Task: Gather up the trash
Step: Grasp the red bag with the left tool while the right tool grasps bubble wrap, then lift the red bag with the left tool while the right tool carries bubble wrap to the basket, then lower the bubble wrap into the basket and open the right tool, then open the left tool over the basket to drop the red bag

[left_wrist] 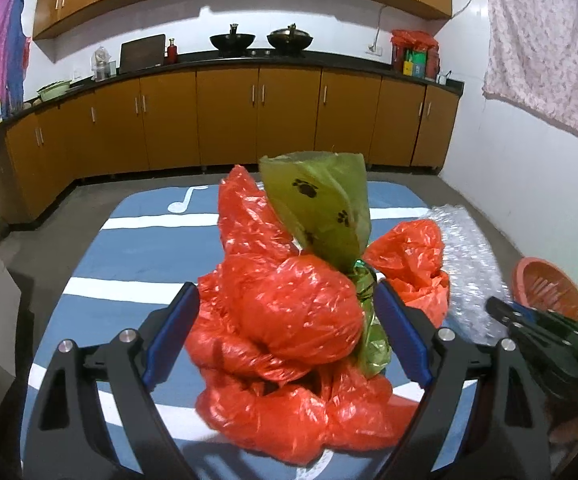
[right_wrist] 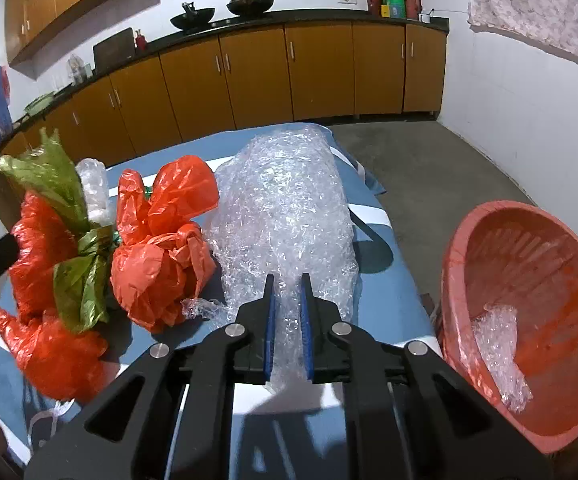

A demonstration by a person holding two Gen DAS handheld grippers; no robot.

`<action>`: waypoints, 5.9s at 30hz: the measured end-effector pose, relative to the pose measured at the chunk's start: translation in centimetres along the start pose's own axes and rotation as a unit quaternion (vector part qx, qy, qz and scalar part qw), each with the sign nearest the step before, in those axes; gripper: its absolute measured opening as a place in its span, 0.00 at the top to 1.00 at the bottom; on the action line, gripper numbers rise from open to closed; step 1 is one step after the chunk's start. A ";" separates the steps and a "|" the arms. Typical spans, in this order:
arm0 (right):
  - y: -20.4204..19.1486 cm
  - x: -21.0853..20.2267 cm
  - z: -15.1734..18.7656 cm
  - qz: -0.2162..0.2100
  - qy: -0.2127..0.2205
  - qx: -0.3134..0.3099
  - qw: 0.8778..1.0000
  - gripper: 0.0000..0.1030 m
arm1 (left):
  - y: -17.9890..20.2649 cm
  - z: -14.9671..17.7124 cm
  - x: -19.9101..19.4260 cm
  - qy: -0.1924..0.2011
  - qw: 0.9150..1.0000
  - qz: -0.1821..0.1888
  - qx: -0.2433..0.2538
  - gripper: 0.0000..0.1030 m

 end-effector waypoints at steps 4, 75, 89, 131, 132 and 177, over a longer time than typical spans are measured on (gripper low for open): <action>0.4 -0.7 0.0 -0.002 0.005 0.000 1.000 0.89 | 0.0 0.1 1.6 -0.024 1.000 -0.006 -0.005 0.25; 13.3 -14.4 2.0 0.087 0.124 0.103 0.983 0.90 | 15.3 -1.8 -9.9 0.078 0.972 0.202 0.089 0.90; 20.0 -14.6 2.2 0.139 0.123 0.161 0.969 0.90 | 25.7 -0.9 -7.2 0.050 0.947 0.287 0.135 0.90; 25.6 -11.1 2.5 0.097 0.108 0.236 0.961 0.63 | 33.9 1.8 0.4 -0.021 0.934 0.313 0.173 0.64; 25.7 -11.3 2.7 0.097 0.110 0.239 0.960 0.61 | 33.7 1.8 0.5 -0.021 0.935 0.310 0.172 0.62; 4.4 -9.8 1.8 0.040 0.108 0.066 0.991 0.09 | -4.2 3.0 -6.6 0.044 0.998 -0.037 -0.019 0.05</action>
Point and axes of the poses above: each gripper's, at about its wrist camera, not at the fingertips, and x roughly the way its jaws point, y to its right, z to its underside, the point moved 3 cm from there along x, roughly the way its jaws point, and after that the axes turned 4 degrees about x, right-handed, at the moved point
